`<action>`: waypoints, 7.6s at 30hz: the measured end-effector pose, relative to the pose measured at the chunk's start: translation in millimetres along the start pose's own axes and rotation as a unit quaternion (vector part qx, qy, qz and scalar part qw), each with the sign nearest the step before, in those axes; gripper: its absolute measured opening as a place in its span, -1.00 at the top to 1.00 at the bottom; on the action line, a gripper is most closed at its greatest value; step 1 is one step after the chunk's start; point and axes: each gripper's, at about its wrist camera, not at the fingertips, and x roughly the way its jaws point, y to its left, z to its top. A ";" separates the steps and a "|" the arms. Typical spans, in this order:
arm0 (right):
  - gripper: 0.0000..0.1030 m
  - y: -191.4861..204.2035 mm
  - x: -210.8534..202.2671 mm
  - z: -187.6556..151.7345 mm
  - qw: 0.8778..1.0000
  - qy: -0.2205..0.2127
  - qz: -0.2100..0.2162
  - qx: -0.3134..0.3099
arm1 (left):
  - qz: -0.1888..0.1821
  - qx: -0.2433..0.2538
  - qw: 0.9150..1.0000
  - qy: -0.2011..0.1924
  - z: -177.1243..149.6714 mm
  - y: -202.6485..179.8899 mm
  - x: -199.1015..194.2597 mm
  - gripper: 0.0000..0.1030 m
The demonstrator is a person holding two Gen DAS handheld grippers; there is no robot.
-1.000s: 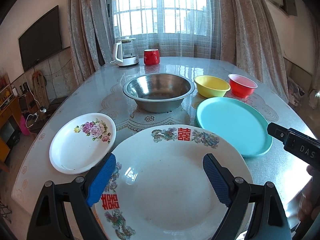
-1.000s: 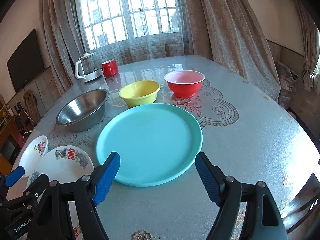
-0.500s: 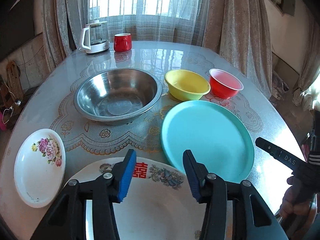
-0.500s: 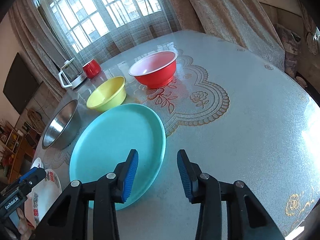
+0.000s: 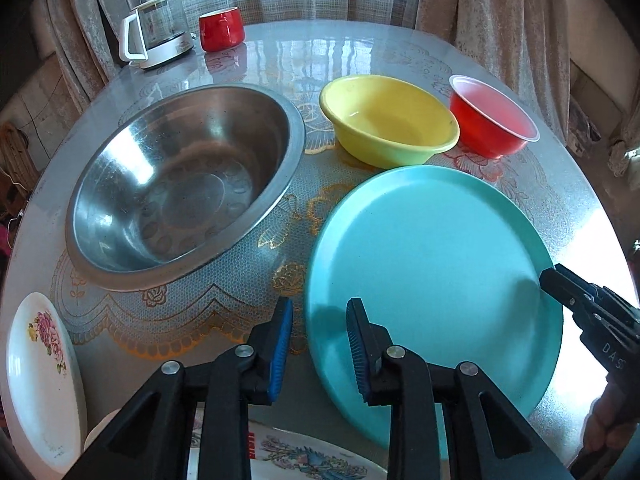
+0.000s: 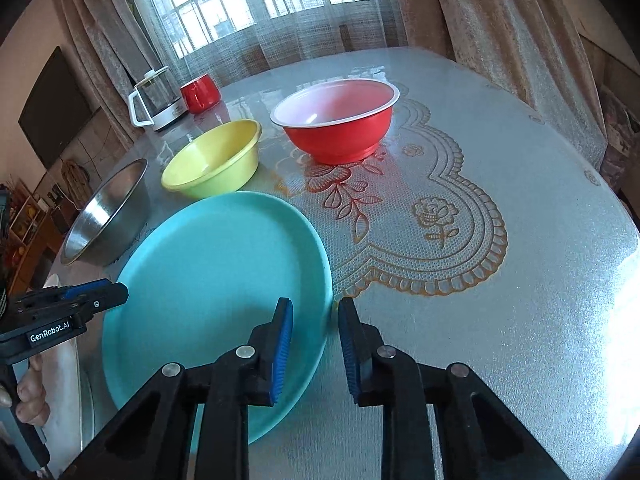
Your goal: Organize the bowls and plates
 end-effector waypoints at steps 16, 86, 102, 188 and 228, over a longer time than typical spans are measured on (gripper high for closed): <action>0.82 -19.5 -5.8 4.6 1.000 0.007 -0.014 -0.002 | 0.010 0.061 0.998 -0.009 1.2 -39.2 4.9 0.47; 0.38 -0.3 -63.0 -14.8 0.992 -0.050 0.094 0.074 | -0.006 -0.009 0.990 -0.141 -45.1 -2.7 -88.6 0.35; 0.38 144.6 -19.5 -9.7 0.973 0.021 0.228 -0.005 | 0.071 -0.148 0.974 -0.158 -116.3 150.4 -125.0 0.34; 0.62 31.4 -55.9 2.2 0.985 -0.038 0.144 0.085 | -0.112 0.026 0.983 -0.142 -43.3 -4.8 -87.5 0.48; 0.62 -73.4 -47.5 9.2 0.988 -0.016 0.119 0.093 | -0.102 0.011 0.991 -0.091 -18.0 -99.5 -44.2 0.48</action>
